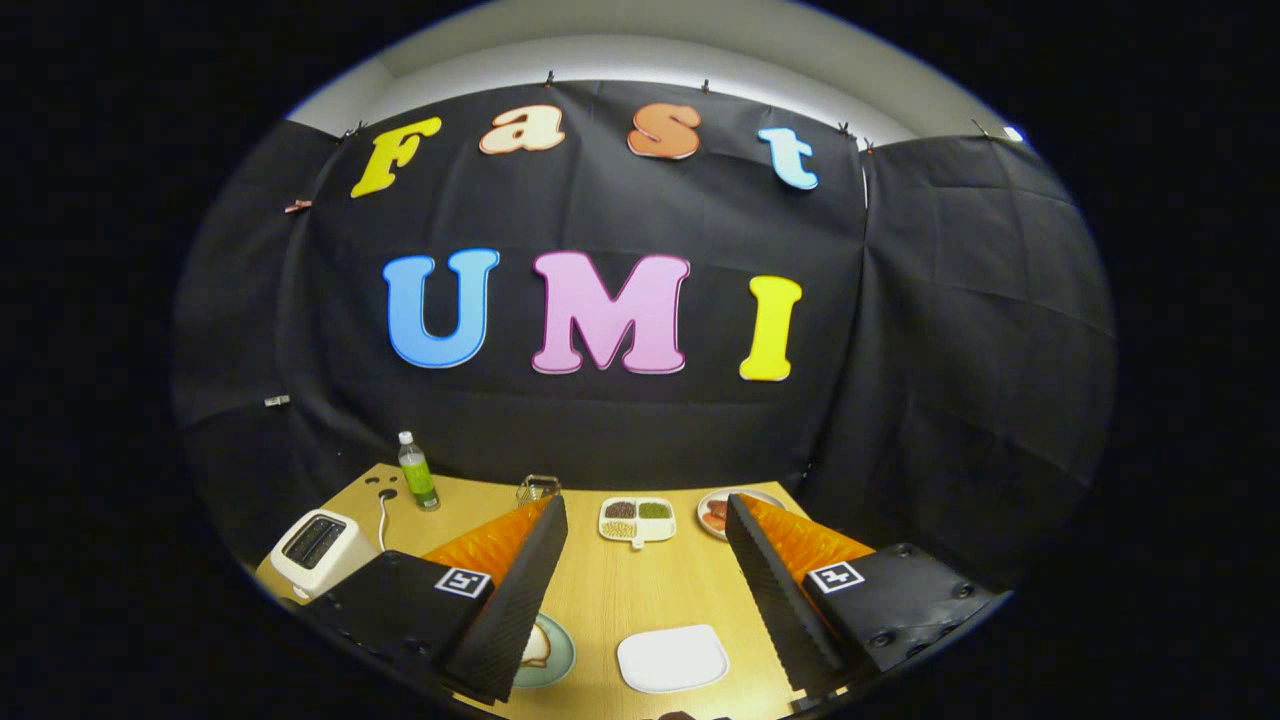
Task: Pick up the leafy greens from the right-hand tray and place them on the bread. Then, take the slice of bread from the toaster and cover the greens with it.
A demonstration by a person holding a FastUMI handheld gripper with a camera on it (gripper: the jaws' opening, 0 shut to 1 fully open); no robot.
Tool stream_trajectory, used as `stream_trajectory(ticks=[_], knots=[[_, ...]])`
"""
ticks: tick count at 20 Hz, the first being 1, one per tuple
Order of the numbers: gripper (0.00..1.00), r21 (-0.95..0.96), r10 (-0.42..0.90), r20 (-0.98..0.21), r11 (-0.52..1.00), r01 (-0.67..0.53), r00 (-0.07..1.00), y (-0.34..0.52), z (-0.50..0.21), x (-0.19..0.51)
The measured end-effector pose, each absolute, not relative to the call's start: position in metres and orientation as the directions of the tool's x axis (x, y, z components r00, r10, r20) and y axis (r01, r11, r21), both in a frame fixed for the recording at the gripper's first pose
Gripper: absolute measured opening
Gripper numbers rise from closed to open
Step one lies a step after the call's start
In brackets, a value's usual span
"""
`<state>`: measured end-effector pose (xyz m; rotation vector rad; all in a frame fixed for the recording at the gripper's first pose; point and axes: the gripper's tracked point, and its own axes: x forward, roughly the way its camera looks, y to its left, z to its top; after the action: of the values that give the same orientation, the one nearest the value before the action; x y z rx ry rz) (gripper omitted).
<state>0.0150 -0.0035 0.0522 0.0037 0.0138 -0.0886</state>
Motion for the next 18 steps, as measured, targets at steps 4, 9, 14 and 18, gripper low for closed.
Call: stream_trajectory(ticks=[4, 9, 14, 18], knots=[[0.99, -0.004, -0.072, 0.012, 0.997, 0.072, 0.997, -0.013, 0.067, -0.003], [0.98, 0.016, -0.024, 0.015, 1.000, 0.023, 1.000, -0.029, 0.069, 0.001], [0.98, 0.010, 0.028, 0.015, 1.000, -0.028, 0.999, -0.043, 0.072, 0.005], [0.98, -0.005, 0.058, -0.023, 0.998, -0.059, 0.998, -0.050, 0.061, 0.004]])
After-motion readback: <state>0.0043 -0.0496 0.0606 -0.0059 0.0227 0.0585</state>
